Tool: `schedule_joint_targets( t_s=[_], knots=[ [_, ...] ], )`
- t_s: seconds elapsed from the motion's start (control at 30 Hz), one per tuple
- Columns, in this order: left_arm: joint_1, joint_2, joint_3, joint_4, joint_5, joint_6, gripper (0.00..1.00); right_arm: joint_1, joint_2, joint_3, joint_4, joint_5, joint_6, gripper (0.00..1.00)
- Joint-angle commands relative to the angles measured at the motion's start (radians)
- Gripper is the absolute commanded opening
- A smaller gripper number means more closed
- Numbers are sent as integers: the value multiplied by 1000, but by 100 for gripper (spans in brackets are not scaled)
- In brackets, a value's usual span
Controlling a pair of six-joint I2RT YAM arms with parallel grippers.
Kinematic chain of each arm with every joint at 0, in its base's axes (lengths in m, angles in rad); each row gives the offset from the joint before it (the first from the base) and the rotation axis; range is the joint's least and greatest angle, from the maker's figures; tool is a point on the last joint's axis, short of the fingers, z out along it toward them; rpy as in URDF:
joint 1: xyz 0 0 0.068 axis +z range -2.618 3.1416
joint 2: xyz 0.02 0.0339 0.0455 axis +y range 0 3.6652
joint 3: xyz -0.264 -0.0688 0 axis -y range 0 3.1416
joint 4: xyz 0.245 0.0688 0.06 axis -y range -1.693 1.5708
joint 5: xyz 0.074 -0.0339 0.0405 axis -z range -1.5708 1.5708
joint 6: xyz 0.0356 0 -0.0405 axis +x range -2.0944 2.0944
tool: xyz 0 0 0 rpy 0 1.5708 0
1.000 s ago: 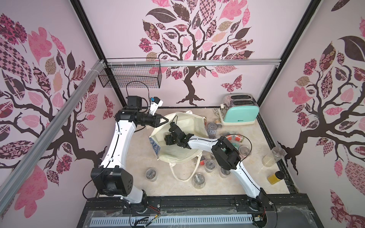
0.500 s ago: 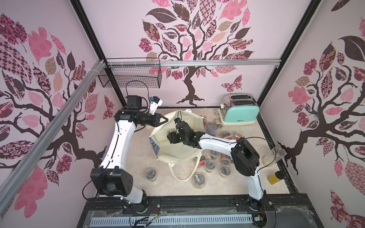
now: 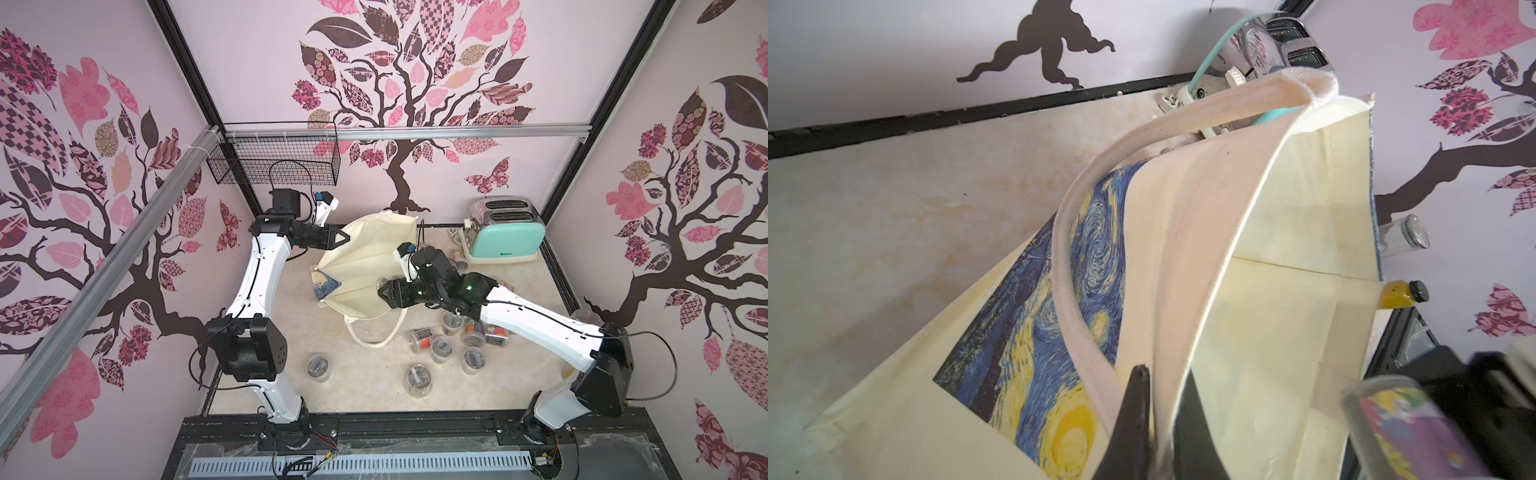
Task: Take out the seed jars from the canvas bag
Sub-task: Pick up the seed jar from the canvas bag, then place the canvas bag at the center of the board.
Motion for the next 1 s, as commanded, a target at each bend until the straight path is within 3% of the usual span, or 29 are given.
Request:
schedule_joint_targets(
  t_s=[0.0,0.2,0.3,0.43,0.67,0.83,0.97],
  knots=[
    [19,39,61,43,-46,43,12,-11,-95,-3,-161,13,-13,61],
    [51,93,142,101,-131,68,39,-28,-167,-17,-291,35,-5,61],
    [50,104,166,126,-202,94,48,-36,-189,-34,-331,53,0,62],
    [38,85,153,206,-388,58,66,-54,-218,-103,-328,60,3,62],
    [35,-34,75,235,-520,7,79,-79,-142,-238,-175,98,-13,63],
    [84,-138,45,142,-444,7,81,-96,-15,-256,-28,126,-53,64],
    [142,-236,-2,22,-307,31,82,-112,99,-255,60,137,-77,64]
  ],
)
